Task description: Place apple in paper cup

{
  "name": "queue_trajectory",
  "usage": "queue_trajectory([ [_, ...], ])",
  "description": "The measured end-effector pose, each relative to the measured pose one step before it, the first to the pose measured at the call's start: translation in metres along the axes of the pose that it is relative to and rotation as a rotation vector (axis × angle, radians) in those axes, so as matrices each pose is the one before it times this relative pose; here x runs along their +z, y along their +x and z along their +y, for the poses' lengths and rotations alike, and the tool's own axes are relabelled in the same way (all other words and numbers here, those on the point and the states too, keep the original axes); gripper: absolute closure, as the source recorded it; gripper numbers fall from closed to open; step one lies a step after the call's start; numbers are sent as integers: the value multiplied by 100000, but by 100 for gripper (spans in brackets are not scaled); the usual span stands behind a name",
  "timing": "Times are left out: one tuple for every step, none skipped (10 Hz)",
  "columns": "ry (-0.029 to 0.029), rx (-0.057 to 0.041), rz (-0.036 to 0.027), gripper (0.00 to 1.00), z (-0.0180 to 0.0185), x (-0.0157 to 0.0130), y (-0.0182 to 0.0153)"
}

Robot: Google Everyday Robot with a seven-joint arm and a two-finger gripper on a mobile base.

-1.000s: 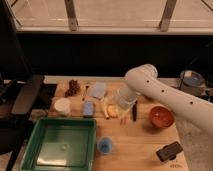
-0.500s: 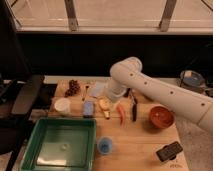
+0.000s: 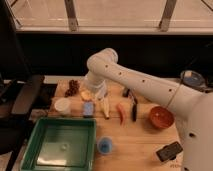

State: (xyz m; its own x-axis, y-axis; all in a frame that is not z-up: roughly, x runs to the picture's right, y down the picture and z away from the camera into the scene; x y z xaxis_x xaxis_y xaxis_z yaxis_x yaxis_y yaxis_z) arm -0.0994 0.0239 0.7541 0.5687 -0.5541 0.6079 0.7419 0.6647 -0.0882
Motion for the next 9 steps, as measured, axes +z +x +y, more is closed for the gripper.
queue_trajectory([
  [1853, -2230, -828, 100, -1586, 430, -556],
  [2063, -2166, -1446, 100, -1670, 558, -640],
  [2363, -2257, -2549, 100, -1876, 766, -773],
  [1724, -1606, -2513, 100, -1289, 611, -603],
  [1558, -2187, -3016, 100, -1368, 809, -821],
  [1044, -1977, -2571, 100, -970, 646, -741],
  [512, -1417, -2587, 99, -783, 676, -675],
  [-53, -410, -1559, 96, -423, 483, -366],
  [-458, -522, -2540, 83, -299, 748, -466],
])
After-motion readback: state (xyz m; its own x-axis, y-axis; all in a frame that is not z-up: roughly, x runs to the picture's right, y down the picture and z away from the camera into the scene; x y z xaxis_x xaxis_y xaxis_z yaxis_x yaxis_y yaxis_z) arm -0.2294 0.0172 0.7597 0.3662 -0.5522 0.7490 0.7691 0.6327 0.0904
